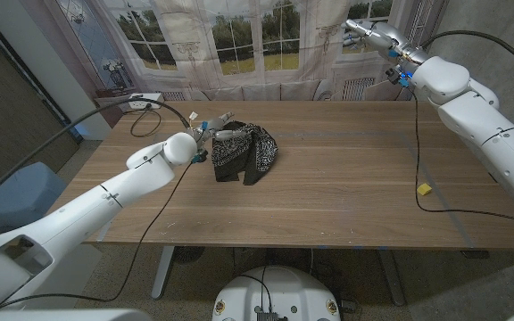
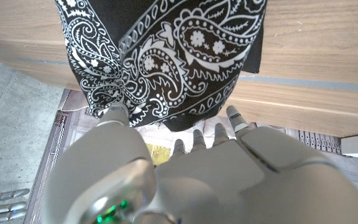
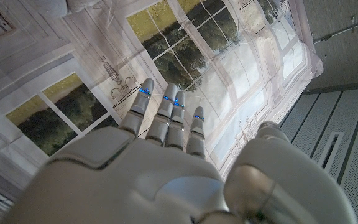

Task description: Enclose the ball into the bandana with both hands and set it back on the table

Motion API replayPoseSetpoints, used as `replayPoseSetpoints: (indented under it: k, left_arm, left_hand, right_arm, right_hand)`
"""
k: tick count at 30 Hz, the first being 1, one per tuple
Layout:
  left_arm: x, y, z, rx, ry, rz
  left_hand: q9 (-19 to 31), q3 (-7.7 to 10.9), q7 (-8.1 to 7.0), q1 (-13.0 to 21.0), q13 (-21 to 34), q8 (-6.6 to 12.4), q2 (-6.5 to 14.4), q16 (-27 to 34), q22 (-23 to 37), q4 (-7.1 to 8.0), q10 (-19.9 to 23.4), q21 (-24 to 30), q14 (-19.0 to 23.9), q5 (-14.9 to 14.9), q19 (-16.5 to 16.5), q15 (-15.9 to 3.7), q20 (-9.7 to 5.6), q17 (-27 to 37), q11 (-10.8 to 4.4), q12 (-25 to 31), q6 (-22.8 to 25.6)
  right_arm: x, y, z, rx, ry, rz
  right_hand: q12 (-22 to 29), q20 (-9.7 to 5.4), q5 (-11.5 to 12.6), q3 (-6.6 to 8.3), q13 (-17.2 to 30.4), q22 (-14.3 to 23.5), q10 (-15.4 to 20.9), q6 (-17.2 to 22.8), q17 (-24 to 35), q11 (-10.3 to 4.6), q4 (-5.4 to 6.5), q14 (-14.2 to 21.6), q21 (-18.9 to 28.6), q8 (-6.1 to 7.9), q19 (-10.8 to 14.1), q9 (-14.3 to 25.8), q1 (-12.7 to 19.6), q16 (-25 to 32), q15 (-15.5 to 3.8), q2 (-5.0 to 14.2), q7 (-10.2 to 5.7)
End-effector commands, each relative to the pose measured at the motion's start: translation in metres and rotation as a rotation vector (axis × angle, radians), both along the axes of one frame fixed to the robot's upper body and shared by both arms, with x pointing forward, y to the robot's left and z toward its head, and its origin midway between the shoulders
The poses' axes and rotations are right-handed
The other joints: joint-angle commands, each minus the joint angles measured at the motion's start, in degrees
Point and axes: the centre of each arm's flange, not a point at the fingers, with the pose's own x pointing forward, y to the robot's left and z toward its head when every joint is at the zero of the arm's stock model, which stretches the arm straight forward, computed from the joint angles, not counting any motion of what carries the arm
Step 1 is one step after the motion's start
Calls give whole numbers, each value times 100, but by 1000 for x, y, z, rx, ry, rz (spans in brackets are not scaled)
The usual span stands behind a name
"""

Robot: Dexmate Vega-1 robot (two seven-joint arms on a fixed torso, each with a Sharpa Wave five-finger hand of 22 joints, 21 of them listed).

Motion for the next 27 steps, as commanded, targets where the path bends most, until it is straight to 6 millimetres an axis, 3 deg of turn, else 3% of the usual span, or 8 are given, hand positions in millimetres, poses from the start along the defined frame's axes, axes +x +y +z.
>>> replayPoseSetpoints:
  k: [1, 8, 12, 17, 27]
  left_arm:
    - [-38, 10, 19, -89, -111, -23]
    - [-61, 14, 25, -193, -280, -53]
    - [-71, 19, 29, -237, -369, -33]
    - [-79, 22, 36, -282, -422, -59]
    - [-90, 18, 49, -373, -494, -191]
  left_hand:
    - [10, -28, -38, -148, -8, 5, 7, 41, 17, 80, -144, -55, -107, -7, -1047, 11, 25, 15, 0, -22, -130]
    - [5, -95, -93, -369, -37, 30, 42, 99, 29, 185, -193, -99, -93, 0, -1058, -16, 20, 12, -18, 11, -158]
    - [-4, -148, -184, -537, -81, 101, 47, 198, 40, 238, -32, -56, 113, 11, -831, -99, -3, -13, -78, 107, 14]
    - [-13, -172, -219, -622, -140, 157, 43, 265, 42, 227, 243, 14, 334, 20, -514, -166, -12, -59, -150, 220, 231]
    - [-18, -189, -264, -667, -183, 168, 27, 290, 36, 212, 333, 45, 458, 22, -335, -198, -12, -90, -177, 246, 341]
  right_arm:
    - [2, 2, -3, 11, 4, 1]
    - [7, 0, -4, 42, 6, 19]
    - [12, -1, -6, 58, 14, 34]
    - [17, -2, -11, 102, 15, 56]
    - [30, -7, -20, 180, 39, 44]
  right_hand:
    - [30, 31, 35, -17, 7, 33, 35, 44, -8, -14, -6, 27, -37, -1, 46, -6, -9, 32, 6, 6, -11]
    - [26, 32, 38, -26, 7, 34, 28, 42, -15, -21, -9, 6, -55, -3, 50, -6, -12, 25, 6, 6, -13]
    - [14, 32, 40, -30, 8, 34, -2, 37, -18, -2, -9, -11, -68, -5, 53, -7, -15, 20, 8, 12, -16]
    - [4, 31, 40, -38, 8, 34, -24, 35, -18, -12, -7, -50, -79, -6, 56, -7, -25, 10, 25, 16, -23]
    - [-16, 31, 42, -40, 2, 35, -68, 39, -12, 7, -22, -148, -107, -4, 56, -7, -11, -12, 36, 38, -39]
